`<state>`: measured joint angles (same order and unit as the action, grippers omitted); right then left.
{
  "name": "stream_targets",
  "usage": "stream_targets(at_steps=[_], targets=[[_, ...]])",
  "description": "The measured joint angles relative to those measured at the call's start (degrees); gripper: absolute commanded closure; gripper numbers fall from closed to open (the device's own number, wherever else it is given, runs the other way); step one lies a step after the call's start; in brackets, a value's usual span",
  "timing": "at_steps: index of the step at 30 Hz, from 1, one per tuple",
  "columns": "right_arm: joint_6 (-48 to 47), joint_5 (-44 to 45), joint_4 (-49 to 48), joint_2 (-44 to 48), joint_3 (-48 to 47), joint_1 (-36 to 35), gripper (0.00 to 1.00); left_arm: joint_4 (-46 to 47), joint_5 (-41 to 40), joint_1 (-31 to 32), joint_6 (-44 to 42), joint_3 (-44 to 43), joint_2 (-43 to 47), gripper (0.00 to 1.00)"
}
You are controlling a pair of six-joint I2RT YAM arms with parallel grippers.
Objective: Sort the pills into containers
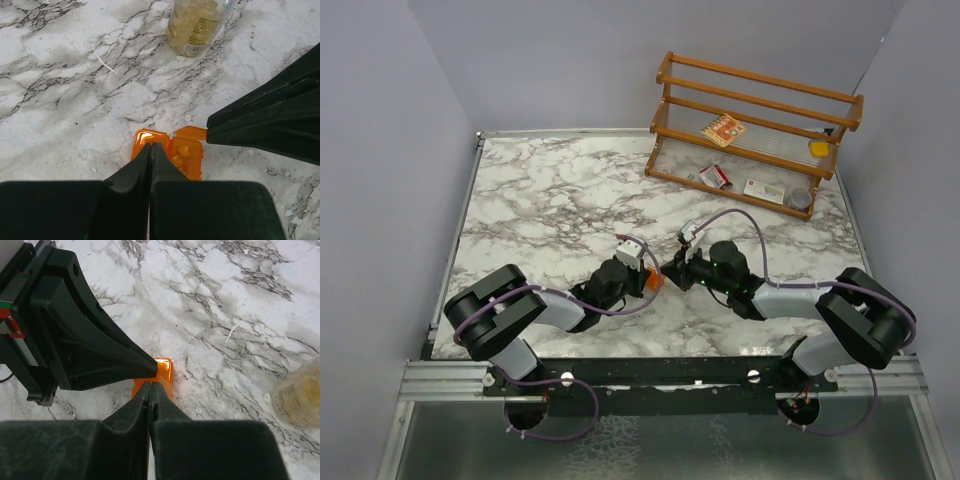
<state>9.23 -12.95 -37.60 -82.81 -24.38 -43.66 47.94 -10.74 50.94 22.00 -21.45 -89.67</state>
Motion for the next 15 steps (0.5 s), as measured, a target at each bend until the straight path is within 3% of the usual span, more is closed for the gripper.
stream_targets(at_steps=[15], targets=[[-0.6, 0.2, -0.9, 4.1, 0.0, -0.7, 0.99, 0.0, 0.0, 0.0, 0.2, 0.3, 0.3, 1.0]])
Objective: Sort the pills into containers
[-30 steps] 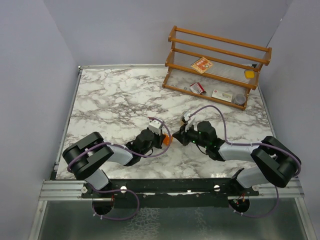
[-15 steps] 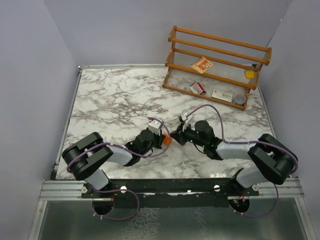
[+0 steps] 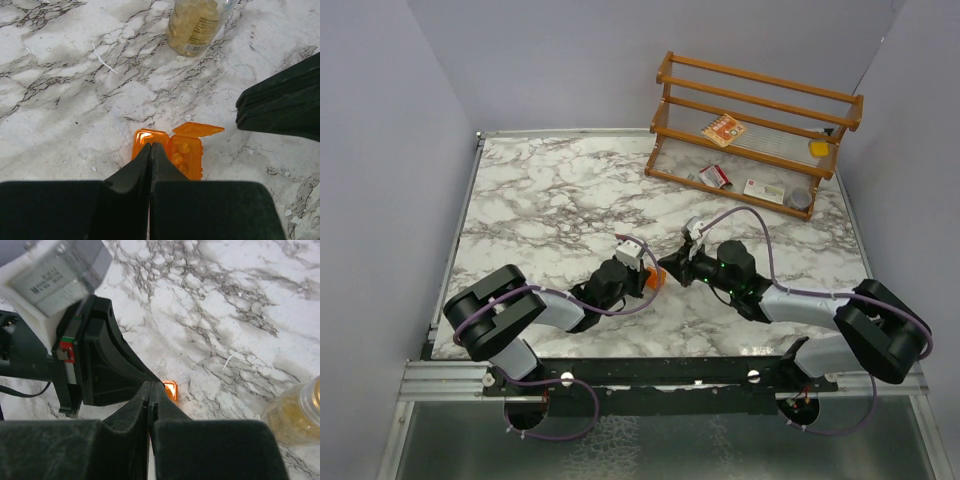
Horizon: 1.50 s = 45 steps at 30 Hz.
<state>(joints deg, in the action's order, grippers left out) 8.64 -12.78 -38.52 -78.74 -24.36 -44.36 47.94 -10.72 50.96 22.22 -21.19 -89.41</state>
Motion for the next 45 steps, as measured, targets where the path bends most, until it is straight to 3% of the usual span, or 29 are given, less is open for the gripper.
stream_targets(at_steps=[6, 18, 45], targets=[[-1.1, 2.7, 0.4, 2.6, 0.0, -0.2, 0.99, 0.0, 0.0, 0.0, 0.0, 0.0, 0.0, 1.0], [-1.4, 7.0, 1.7, -3.3, 0.0, -0.2, 0.99, -0.1, 0.0, 0.0, 0.2, 0.1, 0.2, 1.0], [0.2, 2.5, 1.3, -5.7, -0.7, -0.3, 0.99, 0.0, -0.3, 0.0, 0.9, 0.1, 0.1, 1.0]])
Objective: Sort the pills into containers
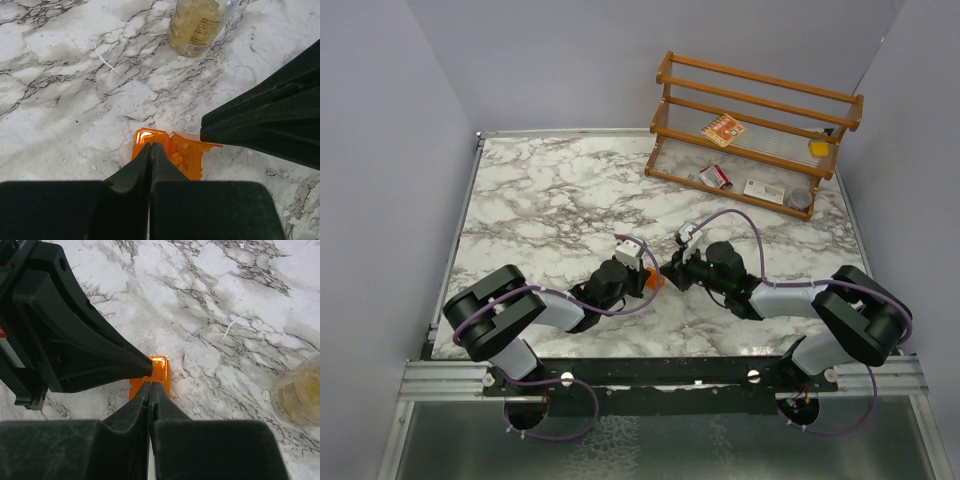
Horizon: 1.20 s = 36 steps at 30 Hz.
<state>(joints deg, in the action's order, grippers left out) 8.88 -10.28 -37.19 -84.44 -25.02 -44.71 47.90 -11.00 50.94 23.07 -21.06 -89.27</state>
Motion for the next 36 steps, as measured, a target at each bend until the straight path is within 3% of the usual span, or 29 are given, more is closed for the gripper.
stream_targets(at_steps=[36], targets=[[3.3, -3.1, -3.6, -7.6, -0.4, -1.5, 0.99, 0.4, -0.6, 0.0, 0.6, -0.5, -0.8, 1.0]])
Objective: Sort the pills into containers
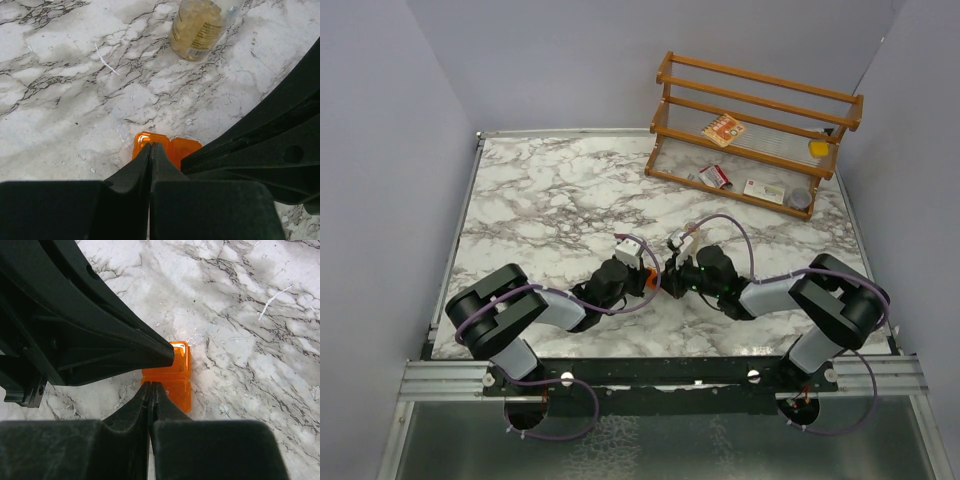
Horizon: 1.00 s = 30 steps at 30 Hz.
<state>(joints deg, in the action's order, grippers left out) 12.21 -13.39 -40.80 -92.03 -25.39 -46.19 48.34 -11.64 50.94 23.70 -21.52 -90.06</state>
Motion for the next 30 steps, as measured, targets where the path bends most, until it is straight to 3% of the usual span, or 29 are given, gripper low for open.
stream_targets(at_steps=[30], targets=[[4.3, 5.0, 0.0, 1.1, 1.2, -0.2, 0.99, -2.3, -0.3, 0.0, 0.0, 0.5, 1.9, 1.0]])
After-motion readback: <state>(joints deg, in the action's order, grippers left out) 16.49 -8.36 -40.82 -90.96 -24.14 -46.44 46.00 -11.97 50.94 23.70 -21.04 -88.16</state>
